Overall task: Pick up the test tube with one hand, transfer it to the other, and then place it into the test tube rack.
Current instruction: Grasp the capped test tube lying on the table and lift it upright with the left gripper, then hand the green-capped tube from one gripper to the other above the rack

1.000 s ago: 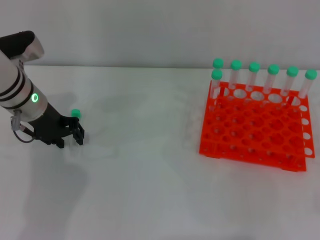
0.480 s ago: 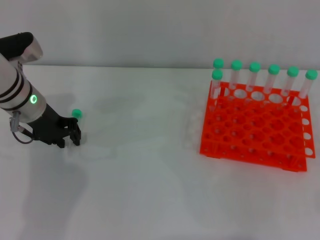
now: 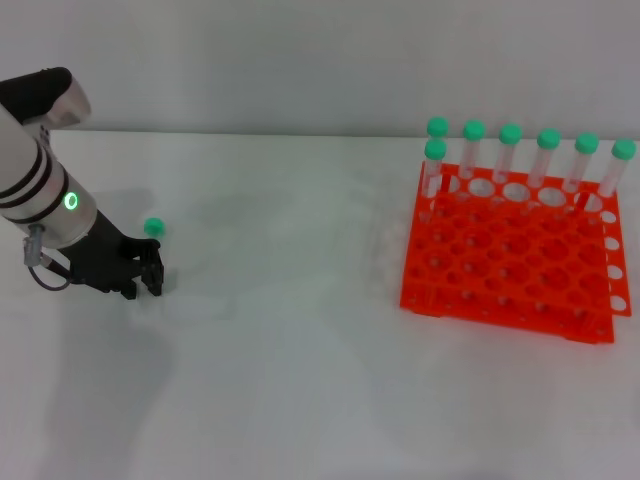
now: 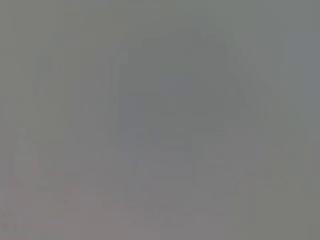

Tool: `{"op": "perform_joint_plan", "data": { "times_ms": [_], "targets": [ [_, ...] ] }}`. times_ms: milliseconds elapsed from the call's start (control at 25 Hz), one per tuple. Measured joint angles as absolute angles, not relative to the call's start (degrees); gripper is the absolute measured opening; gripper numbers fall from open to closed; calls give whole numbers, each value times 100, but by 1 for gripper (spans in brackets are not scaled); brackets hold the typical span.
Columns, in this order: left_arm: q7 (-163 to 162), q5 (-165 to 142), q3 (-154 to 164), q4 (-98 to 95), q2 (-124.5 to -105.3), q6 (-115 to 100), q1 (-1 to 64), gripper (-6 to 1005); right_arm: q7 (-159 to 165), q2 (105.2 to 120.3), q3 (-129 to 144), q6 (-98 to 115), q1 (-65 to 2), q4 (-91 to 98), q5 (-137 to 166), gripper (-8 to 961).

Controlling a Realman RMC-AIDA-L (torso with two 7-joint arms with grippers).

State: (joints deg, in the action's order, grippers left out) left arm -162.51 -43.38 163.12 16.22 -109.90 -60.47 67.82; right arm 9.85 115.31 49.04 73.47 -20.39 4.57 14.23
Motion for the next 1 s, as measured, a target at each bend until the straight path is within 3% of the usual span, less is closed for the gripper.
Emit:
{"op": "perform_joint_plan", "data": {
  "times_ms": [720,1000],
  "targets": [
    [-15728,-3742,16303,1701,-10951,-6066,6732,194,984,11539,4805,7450,-2012,457,1423,870],
    [-14421,-2051,16304,1948,-10999,-5292,6490,199,1015,11544,4567,7435,-2015,453,1420,871]
  ]
}}
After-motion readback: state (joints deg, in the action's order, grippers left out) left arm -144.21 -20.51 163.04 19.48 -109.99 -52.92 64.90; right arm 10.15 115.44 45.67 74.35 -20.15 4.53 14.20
